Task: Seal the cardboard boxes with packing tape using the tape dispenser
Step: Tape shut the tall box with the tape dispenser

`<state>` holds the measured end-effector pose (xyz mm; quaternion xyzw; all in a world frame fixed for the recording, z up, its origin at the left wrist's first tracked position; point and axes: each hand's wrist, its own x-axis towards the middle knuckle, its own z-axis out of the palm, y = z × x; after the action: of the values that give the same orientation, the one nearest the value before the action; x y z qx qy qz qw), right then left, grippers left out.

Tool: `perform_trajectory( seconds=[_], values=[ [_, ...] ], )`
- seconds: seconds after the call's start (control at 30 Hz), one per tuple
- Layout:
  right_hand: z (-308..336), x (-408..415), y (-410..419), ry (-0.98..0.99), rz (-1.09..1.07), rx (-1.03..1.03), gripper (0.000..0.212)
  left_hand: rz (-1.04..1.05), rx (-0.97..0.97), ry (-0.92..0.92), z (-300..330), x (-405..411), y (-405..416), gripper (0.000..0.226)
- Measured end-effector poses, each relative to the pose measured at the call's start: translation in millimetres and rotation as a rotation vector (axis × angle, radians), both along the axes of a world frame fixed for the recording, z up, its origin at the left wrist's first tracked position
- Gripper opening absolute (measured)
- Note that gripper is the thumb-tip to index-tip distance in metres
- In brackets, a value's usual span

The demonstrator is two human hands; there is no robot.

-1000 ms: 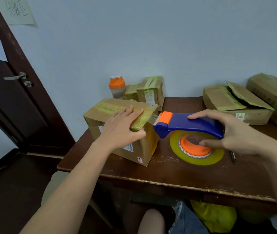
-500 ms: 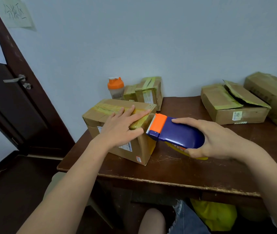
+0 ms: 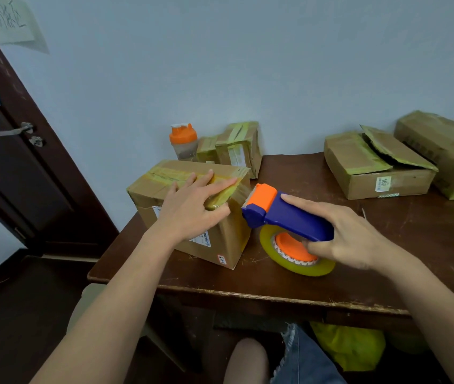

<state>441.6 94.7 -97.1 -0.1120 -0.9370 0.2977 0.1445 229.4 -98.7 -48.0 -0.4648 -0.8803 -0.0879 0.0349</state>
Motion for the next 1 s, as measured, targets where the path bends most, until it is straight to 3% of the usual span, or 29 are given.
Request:
perform_trajectory(
  seconds=[0.4, 0.6, 0.8, 1.0],
  values=[
    [16.2, 23.3, 5.6, -0.019, 0.009, 0.017, 0.085, 0.016, -0.006, -0.046, 7.7, 8.0, 1.7, 0.066],
    [38.0, 38.3, 0.6, -0.127, -0.092, 0.164, 0.078, 0.026, 0.021, -0.083, 8.6, 3.1, 3.0, 0.064],
    [68.6, 15.4, -15.3, -0.298, -0.089, 0.352, 0.067, 0.056, 0.148, -0.092, 5.0, 8.8, 9.6, 0.048],
    [89.2, -35.1, -26.9, -0.405, -0.006, 0.244, 0.054, 0.050, 0.152, -0.079, 4.1, 8.1, 9.1, 0.049]
  ],
)
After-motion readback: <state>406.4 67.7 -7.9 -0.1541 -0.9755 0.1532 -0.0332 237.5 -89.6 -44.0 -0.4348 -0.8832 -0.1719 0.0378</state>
